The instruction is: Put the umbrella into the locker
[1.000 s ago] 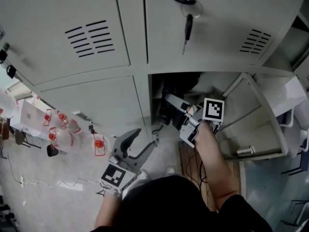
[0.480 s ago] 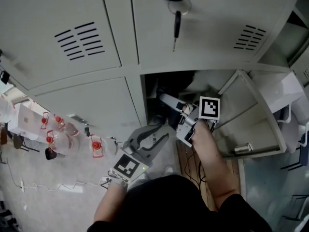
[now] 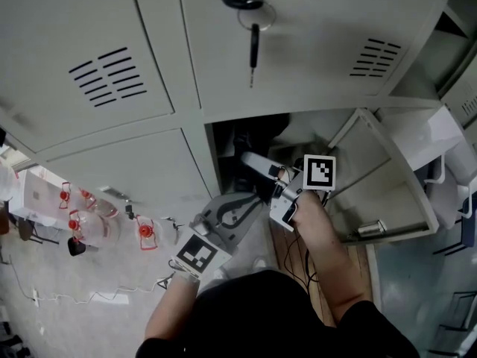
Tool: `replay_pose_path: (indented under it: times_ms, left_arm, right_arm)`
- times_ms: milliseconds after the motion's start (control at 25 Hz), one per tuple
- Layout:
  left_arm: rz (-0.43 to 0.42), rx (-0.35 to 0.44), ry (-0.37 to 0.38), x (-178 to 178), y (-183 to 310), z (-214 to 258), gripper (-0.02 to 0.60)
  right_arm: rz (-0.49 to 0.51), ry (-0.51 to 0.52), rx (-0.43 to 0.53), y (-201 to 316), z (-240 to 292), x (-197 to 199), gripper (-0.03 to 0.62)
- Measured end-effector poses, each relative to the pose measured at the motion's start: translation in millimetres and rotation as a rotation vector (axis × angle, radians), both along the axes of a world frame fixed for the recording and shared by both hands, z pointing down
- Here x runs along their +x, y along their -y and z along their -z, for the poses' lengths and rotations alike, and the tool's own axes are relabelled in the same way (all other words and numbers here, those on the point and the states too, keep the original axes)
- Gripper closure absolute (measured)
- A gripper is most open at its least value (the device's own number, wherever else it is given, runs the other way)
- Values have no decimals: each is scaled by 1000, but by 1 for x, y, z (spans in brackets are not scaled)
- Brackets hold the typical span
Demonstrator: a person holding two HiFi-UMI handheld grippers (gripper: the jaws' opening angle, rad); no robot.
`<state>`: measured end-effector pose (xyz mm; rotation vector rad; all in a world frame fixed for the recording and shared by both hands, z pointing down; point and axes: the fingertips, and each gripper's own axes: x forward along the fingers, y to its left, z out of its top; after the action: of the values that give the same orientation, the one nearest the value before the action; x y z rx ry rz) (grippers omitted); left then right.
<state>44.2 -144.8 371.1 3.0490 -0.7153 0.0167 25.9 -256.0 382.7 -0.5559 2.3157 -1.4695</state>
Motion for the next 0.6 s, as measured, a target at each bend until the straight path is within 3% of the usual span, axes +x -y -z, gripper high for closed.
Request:
replay_pose_path:
  times_ms: [160,360,600]
  left_arm:
    - [12,-27,-25,-2,13,0,538]
    - [1,8,-31,-3,33,-6,538]
    - [-17,7,-17,-4,28,-11,528]
  right_arm:
    - [-21,-39,27,-4,-2,2,283]
    - [-21,-56,47,-17,-5,2,281]
    - [-52,-22,44,-28,-3,10,283]
